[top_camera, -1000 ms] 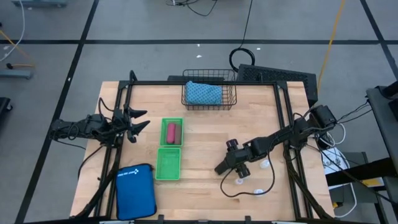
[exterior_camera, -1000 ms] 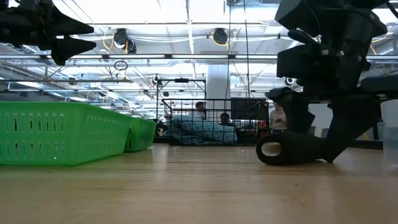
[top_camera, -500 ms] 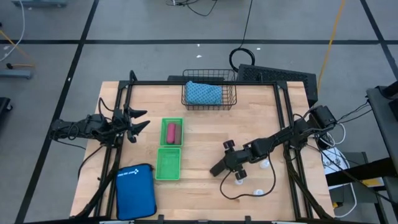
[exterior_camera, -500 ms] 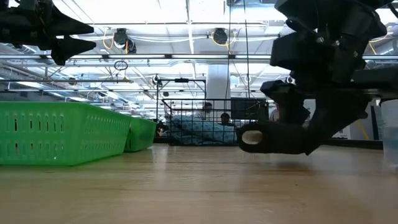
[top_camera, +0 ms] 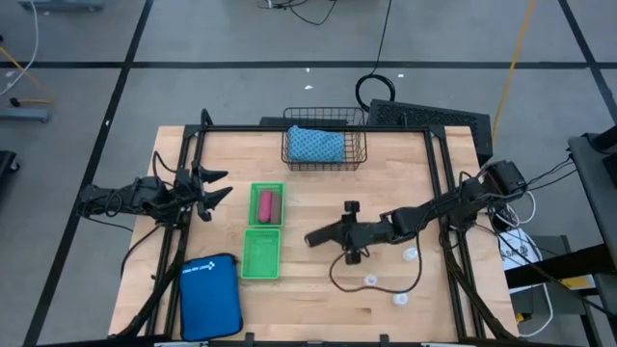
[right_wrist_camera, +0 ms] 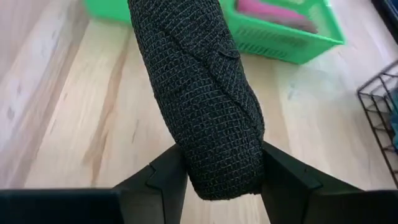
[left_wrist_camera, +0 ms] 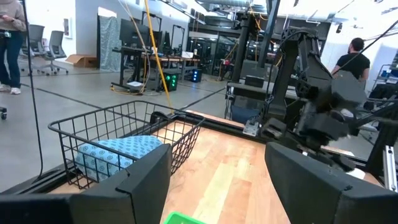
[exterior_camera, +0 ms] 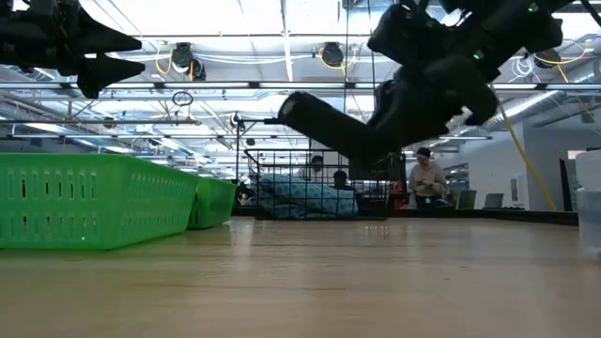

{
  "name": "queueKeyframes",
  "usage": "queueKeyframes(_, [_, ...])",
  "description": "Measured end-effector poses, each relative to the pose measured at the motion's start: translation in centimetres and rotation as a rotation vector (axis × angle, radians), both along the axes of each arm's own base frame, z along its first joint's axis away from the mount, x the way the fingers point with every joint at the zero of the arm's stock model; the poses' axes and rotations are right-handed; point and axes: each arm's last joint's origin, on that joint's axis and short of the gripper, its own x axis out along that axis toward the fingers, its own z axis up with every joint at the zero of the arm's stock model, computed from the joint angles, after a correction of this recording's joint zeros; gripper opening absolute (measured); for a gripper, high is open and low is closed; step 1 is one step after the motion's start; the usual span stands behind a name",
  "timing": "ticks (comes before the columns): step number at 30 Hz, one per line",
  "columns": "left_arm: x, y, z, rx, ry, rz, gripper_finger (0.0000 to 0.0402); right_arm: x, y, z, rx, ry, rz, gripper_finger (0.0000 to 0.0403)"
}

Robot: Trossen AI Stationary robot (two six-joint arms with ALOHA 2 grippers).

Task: Pick & Place Medicine items
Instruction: Put the black bandage into the top green bin

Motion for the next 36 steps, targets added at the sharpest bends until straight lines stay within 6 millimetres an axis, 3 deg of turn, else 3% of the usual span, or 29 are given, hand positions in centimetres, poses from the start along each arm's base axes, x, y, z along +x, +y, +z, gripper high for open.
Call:
queueKeyframes(6, [-0.1, 0.1, 1.0, 0.068, -0.079, 0.024, 0.0269, 1.1, -1.7, 1.1, 0.076, -0.132, -0.077, 0.0159])
queueKeyframes(12, [-0.3, 0.0, 1.5, -0.133, -0.197, -0.021, 0.0269, 2.3, -4.5, 2.2, 0.157, -0.245, 0.012, 0.0159])
queueKeyframes(16, [-0.3, 0.1, 1.5, -0.167, -0.207, -0.02, 0.0269, 2.7, -6.1, 2.8, 0.171, -0.303, 0.016, 0.0159])
queueKeyframes(25, [-0.1, 0.1, 1.4, -0.282, -0.229, -0.025, 0.0269, 2.8, -6.7, 2.8, 0.168, -0.309, 0.001, 0.0159])
queueKeyframes(30, [1.8, -0.3, 1.3, -0.311, -0.098, -0.089, 0.0269, 2.8, -6.7, 2.8, 0.168, -0.308, 0.001, 0.0159])
queueKeyframes(36, [6.0, -0.9, 3.0, -0.315, 0.163, -0.08, 0.0269, 2.6, -6.7, 2.5, 0.157, -0.273, -0.017, 0.0159])
